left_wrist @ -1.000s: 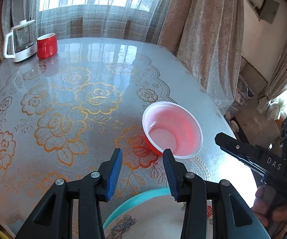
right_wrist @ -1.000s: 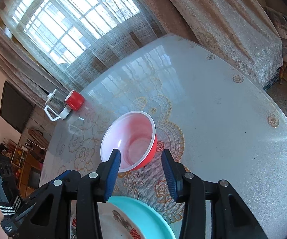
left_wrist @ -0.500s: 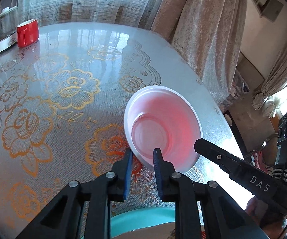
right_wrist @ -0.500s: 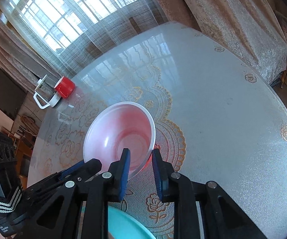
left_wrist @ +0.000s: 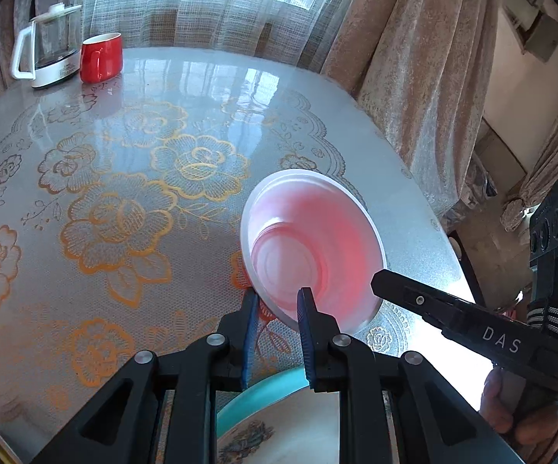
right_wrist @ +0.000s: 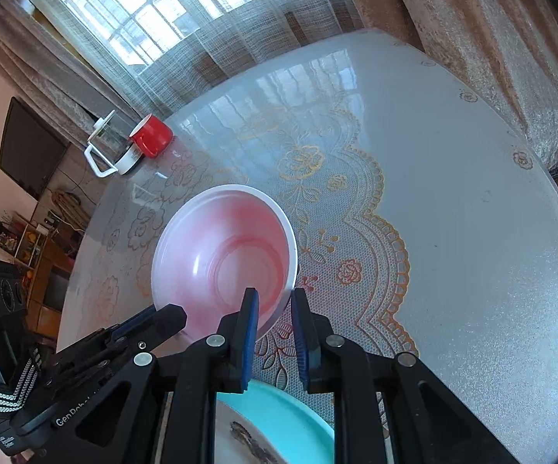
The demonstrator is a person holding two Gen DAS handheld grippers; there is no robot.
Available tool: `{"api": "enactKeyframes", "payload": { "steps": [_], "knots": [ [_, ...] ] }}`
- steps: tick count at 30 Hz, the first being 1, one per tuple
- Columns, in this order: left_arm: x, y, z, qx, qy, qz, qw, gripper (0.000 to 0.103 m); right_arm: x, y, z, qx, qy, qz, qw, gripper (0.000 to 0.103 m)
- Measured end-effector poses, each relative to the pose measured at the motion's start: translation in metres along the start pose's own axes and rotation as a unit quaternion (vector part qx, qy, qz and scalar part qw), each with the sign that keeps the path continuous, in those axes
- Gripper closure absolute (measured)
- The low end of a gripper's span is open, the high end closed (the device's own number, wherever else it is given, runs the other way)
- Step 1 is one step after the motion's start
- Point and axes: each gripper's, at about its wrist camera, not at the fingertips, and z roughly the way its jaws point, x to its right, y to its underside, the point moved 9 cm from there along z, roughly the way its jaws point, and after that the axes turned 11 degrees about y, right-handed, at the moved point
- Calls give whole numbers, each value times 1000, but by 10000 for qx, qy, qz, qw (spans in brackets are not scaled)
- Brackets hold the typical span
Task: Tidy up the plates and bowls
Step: 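Grasp the rim of the red bowl with the right gripper, then lift the red bowl and carry it over the steel bowl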
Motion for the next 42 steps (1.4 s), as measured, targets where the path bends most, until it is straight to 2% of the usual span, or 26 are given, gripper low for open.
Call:
{"api": "enactKeyframes", "payload": {
  "steps": [5, 9, 13, 20, 27, 34, 42],
  "knots": [
    [-24, 9, -20, 56, -75, -304, 9995, 83, -30, 9, 10, -181, -75, -393, 9990, 84],
    [-43, 18, -19, -28, -212, -531, 9984, 83, -45, 13, 21, -276, 63, -717, 9970, 83],
    [-52, 23, -21, -10, -185, -675, 9975, 83, -55, 13, 24, -250, 102, -862, 9959, 80],
    [-46, 25, -38, 226, -120, -469, 9986, 82, -65, 14, 15, -43, 295, -1067, 9938, 80],
    [-44, 25, -71, 532, -125, -433, 9976, 82, -81, 19, -9, 100, 57, -1118, 9937, 80],
    [-35, 39, -108, 846, -110, -135, 9963, 82, -97, 37, -38, 304, -129, -1149, 9928, 80],
    [-35, 63, -143, 1022, -128, -26, 9947, 82, -114, 65, -64, 544, -437, -997, 9926, 80]
  ]
}}
